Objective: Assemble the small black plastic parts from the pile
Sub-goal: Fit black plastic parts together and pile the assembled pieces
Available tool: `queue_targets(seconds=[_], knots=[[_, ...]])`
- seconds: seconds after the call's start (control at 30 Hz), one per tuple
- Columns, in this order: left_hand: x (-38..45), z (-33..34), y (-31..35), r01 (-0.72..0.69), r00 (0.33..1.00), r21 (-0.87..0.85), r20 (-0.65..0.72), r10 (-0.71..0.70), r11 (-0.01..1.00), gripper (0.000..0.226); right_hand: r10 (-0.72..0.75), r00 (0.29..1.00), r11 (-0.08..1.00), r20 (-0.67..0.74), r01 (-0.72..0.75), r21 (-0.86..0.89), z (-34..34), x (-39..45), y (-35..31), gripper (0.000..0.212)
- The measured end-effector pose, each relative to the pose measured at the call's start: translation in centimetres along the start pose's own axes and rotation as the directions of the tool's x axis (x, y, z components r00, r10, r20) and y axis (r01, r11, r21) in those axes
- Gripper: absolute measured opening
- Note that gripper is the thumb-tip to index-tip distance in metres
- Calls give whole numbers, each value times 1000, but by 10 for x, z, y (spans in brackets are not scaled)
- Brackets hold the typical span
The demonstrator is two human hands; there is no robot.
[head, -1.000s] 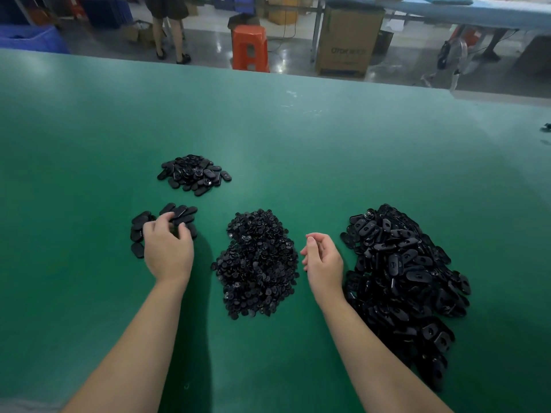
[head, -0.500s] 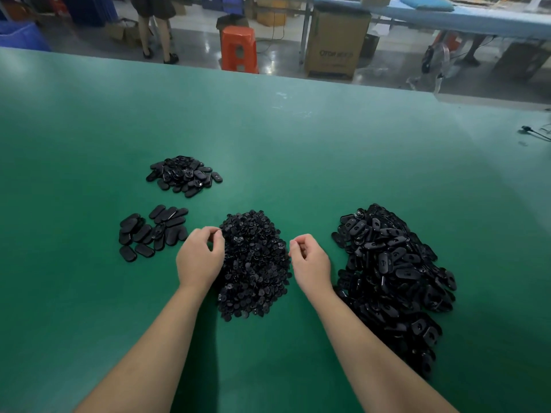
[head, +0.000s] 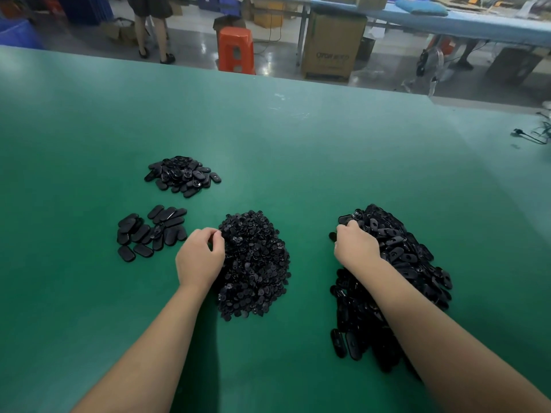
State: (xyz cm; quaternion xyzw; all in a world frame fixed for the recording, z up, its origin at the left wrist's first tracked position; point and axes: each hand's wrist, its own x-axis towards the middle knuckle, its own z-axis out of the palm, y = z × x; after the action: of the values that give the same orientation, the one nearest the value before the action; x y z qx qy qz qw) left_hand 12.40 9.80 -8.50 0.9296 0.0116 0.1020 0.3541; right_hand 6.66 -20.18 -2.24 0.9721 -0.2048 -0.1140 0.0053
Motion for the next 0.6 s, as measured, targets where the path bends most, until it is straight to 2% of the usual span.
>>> queue_targets(seconds=[0.17,0.23,0.6], knots=[[-1,0,-1,-5,1000,-13,0,5,1000,19,-60,998,997,-21,59,-55,1,-3,-1,19],[-1,0,-1,-9,1000,-13,0,9,1000,18,-79,996,996,-48,77,-42,2,-4,-2,23],[-1,0,0,-16,1000,-6,0,16,1000,16,-89,988,993,-128,98,71,3,-1,0,14]])
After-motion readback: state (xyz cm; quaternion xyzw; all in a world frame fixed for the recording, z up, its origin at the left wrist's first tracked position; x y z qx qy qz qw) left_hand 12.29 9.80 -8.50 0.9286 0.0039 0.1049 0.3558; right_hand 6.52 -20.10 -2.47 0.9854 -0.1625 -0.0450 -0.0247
